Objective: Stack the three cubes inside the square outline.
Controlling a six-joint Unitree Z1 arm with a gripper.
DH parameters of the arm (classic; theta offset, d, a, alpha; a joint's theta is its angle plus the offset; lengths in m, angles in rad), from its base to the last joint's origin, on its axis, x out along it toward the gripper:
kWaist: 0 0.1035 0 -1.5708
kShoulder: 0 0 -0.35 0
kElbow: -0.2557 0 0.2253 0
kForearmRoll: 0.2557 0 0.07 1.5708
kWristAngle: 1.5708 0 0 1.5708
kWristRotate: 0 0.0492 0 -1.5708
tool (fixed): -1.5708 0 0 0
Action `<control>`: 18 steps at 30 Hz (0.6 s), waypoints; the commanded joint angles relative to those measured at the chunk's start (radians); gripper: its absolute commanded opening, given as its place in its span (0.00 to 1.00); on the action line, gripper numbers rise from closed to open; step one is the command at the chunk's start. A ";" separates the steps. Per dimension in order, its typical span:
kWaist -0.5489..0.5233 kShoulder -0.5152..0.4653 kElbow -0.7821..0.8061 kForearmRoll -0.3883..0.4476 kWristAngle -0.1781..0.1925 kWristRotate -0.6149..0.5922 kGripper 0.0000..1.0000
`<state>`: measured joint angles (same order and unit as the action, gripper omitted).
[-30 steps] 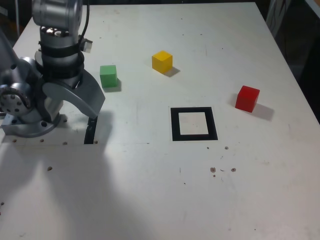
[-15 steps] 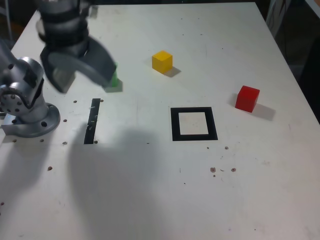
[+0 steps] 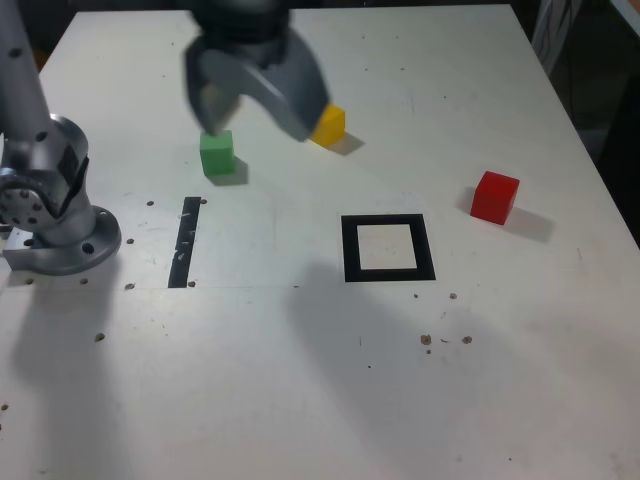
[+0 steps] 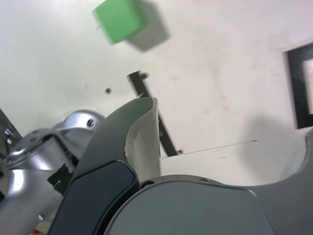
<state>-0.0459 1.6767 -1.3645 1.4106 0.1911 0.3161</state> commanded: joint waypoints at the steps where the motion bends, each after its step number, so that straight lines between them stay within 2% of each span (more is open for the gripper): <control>1: -0.010 0.036 -0.326 0.006 0.001 0.012 0.97; 9: -0.048 0.212 -0.554 0.001 -0.014 0.025 0.98; 13: -0.051 0.271 -0.603 -0.021 -0.017 0.031 0.98; 18: -0.050 0.335 -0.612 -0.095 0.002 0.036 0.99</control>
<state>-0.0960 1.9921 -1.9286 1.3307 0.1877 0.3501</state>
